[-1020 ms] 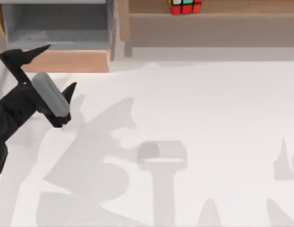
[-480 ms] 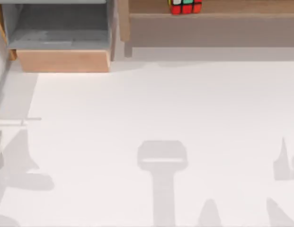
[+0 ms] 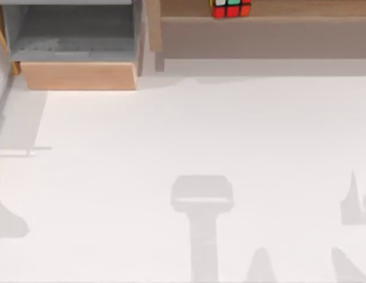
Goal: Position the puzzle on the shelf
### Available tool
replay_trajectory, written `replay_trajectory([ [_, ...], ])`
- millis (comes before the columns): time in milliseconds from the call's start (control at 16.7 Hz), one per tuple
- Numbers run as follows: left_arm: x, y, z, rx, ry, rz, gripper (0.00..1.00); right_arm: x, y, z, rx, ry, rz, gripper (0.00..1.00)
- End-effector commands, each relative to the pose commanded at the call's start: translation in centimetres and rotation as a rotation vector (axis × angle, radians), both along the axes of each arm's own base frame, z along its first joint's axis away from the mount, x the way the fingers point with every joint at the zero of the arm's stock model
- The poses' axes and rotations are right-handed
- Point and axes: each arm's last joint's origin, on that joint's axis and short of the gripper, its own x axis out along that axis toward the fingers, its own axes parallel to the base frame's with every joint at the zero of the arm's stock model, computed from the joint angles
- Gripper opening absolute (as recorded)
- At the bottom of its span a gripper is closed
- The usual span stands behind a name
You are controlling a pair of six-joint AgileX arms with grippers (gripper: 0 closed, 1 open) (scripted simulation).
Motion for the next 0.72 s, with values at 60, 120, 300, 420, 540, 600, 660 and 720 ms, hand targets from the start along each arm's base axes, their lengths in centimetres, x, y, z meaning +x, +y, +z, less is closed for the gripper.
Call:
replay_trajectory([
  [60, 0.0, 0.0, 0.0, 0.0, 0.0, 0.0, 1.0, 0.0, 0.0, 0.0, 0.0, 0.0, 0.0, 1.0],
  [120, 0.0, -0.1, 0.0, -0.001, 0.0, -0.003, 1.0, 0.0, 0.0, 0.0, 0.0, 0.0, 0.0, 1.0],
  [300, 1.0, 0.0, 0.0, 0.0, 0.0, 0.0, 1.0, 0.0, 0.0, 0.0, 0.0, 0.0, 0.0, 1.0],
  [420, 2.1, 0.0, 0.0, 0.0, 0.0, 0.0, 1.0, 0.0, 0.0, 0.0, 0.0, 0.0, 0.0, 1.0],
  [540, 2.5, 0.0, 0.0, 0.0, 0.0, 0.0, 1.0, 0.0, 0.0, 0.0, 0.0, 0.0, 0.0, 1.0],
  [600, 2.5, 0.0, 0.0, 0.0, 0.0, 0.0, 1.0, 0.0, 0.0, 0.0, 0.0, 0.0, 0.0, 1.0],
  [660, 2.5, 0.0, 0.0, 0.0, 0.0, 0.0, 1.0, 0.0, 0.0, 0.0, 0.0, 0.0, 0.0, 1.0],
  [720, 2.5, 0.0, 0.0, 0.0, 0.0, 0.0, 1.0, 0.0, 0.0, 0.0, 0.0, 0.0, 0.0, 1.0],
])
